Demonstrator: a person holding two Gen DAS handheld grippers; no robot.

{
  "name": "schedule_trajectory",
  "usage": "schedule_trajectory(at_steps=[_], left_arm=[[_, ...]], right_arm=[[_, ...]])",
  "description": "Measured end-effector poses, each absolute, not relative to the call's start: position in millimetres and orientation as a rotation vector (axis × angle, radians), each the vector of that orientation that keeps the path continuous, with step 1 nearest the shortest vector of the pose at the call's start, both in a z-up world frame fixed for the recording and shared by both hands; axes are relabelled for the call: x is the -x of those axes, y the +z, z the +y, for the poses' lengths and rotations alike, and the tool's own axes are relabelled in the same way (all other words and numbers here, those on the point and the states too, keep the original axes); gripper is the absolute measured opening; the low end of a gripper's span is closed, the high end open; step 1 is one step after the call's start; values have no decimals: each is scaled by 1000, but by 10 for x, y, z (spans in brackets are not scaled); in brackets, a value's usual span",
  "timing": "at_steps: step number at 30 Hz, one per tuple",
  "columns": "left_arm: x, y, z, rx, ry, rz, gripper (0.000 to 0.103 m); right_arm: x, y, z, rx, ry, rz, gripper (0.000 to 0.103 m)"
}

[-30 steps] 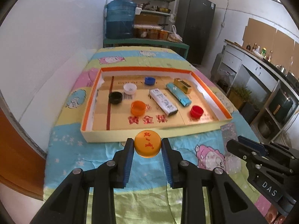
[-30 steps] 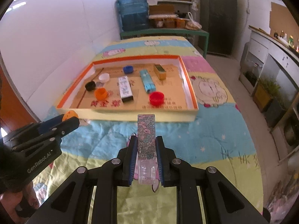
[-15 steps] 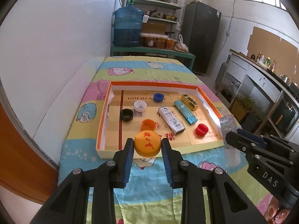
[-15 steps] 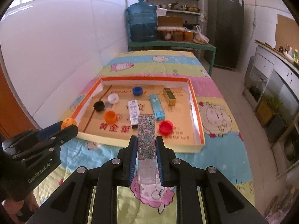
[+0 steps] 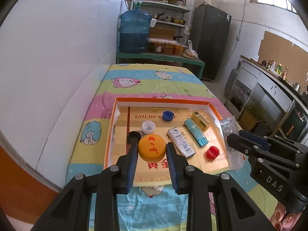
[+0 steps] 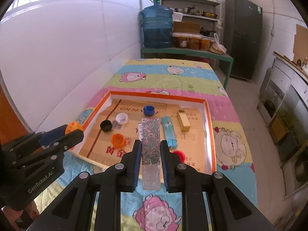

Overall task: Organize rigid objects
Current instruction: 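Carry the printed orange cap and clear tube with both tools down into the box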

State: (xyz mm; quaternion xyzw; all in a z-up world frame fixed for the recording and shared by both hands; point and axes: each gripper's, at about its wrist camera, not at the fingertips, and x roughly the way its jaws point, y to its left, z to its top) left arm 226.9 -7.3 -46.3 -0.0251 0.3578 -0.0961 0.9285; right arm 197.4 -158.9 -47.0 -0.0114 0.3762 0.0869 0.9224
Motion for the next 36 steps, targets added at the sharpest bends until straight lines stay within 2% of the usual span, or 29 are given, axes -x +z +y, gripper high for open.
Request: schedule_trajectory(at_steps=[22,36], left_arm=[[-3026,-440,-152,-20,-153,735,31],[-3469,-614,-153,0,-146,805,31]], right_arm=[[-2753,-514,-1571,68,239,785,20],[-3228,-601,-1665,90,269,820,20]])
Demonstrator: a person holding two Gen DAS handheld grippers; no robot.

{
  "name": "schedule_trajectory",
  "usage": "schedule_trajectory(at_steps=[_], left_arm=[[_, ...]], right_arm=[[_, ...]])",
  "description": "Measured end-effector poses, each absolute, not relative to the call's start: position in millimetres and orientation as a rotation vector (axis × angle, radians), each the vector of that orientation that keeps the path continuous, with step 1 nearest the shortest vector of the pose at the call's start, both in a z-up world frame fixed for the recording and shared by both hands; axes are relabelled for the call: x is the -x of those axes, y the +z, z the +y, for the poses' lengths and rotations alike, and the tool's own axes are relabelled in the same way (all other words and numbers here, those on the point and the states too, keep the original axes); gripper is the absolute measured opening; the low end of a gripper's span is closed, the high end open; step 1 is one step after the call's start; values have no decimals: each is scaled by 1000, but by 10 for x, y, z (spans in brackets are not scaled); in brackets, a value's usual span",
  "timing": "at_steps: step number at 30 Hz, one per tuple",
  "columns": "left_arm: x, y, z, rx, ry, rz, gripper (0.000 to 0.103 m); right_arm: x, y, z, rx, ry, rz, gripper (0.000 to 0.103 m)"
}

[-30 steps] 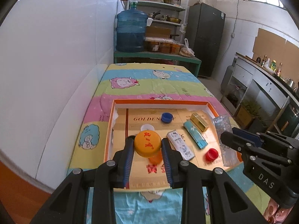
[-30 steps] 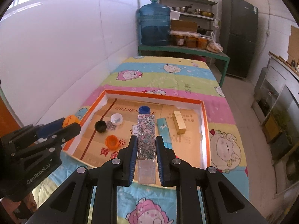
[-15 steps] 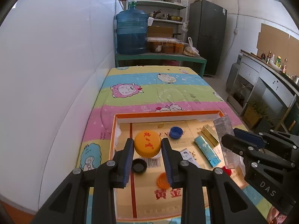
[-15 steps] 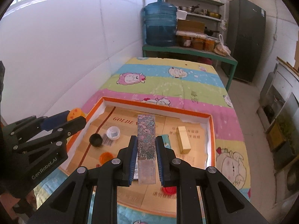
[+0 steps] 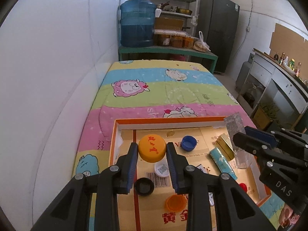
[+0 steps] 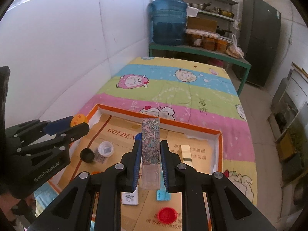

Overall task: Organize rigid objects
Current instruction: 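Carry the printed orange cap and clear tube with both tools down into the box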

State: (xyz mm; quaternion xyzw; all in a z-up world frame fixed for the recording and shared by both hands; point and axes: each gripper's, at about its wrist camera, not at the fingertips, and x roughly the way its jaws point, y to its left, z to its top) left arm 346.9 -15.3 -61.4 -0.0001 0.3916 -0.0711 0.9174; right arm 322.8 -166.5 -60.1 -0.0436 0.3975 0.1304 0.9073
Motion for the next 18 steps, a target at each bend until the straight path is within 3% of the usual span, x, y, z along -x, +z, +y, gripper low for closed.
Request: schedule_trajectory(at_steps=[18], left_arm=[[-4081,-863,-125,64,-167,944,31]], right_arm=[[-4033,-964,-1806,87,348,1009,20]])
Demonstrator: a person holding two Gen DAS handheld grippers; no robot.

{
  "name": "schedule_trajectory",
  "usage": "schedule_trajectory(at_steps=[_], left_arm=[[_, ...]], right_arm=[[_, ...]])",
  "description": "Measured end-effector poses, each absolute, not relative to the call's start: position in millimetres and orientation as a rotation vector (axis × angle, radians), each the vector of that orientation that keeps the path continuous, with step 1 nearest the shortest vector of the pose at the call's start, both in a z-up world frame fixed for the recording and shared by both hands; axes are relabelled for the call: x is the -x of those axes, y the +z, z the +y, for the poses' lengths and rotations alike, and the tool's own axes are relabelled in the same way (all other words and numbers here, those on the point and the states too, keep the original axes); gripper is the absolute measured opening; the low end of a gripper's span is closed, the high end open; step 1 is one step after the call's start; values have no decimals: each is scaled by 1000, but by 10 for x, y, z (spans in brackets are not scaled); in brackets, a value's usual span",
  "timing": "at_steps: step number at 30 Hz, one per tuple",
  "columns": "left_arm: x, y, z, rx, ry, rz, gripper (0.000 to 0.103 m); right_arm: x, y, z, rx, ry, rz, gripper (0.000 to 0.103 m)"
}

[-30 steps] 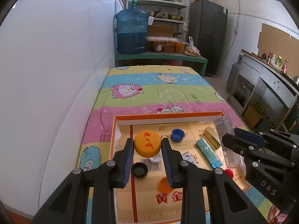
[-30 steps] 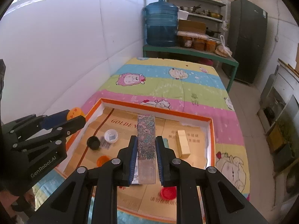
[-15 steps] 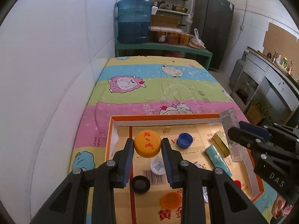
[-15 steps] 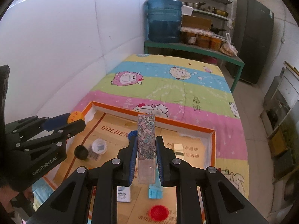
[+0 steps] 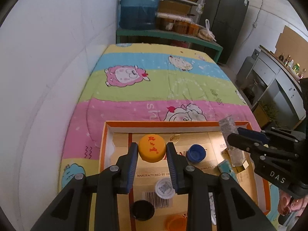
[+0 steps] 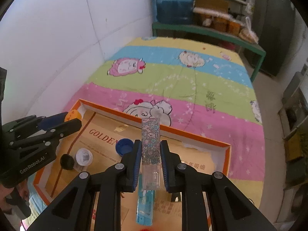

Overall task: Organize rigid objects
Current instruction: 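Carry the printed orange cap and clear tube with both tools down into the box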

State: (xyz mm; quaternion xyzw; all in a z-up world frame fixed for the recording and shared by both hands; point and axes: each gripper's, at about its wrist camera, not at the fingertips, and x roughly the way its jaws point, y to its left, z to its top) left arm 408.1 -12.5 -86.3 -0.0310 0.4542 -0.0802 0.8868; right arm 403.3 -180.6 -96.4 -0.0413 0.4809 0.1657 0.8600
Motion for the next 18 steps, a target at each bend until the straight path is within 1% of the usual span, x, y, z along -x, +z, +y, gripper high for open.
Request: schedule_trajectory(at_steps=[14,18], left_arm=[[-4204,-1075,-105,91,-165,989,31],[-4231,-1112,-102,95,-166,996,31]], right_arm=[[-4196,-1178,-1773,-134,328,1074,20],[-4217,-1218,-1756,-149,310,1081,20]])
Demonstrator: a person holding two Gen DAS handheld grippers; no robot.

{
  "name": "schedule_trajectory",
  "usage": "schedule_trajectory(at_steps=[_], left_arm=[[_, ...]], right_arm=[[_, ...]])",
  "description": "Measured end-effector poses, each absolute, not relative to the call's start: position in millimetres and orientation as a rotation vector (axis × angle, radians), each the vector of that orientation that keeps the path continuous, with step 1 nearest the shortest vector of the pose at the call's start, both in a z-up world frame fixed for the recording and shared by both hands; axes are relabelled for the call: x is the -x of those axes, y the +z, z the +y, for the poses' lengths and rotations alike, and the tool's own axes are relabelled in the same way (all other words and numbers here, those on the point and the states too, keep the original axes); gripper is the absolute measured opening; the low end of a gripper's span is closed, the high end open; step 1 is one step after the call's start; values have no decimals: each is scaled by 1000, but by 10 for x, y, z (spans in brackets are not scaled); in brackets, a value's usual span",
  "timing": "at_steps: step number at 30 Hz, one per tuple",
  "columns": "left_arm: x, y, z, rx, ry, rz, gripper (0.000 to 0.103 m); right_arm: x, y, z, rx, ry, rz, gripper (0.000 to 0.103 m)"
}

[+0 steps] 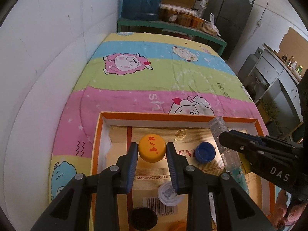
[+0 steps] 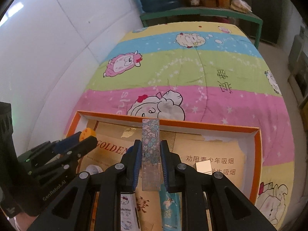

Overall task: Organize rigid objects
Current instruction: 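Carry the printed orange cap and clear tube with both tools down into the box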

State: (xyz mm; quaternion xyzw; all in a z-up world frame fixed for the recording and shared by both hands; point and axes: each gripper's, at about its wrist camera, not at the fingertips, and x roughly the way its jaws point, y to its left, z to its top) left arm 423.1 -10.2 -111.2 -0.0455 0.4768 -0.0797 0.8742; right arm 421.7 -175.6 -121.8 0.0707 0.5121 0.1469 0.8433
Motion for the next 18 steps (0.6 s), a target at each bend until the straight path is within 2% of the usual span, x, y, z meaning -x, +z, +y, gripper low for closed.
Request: schedule_trajectory(at_steps=[18], left_arm=[[-4267,-1272,-120,98,-170,1018,31]], right_arm=[[-4205,-1342,-1738,-172,263,1082,20]])
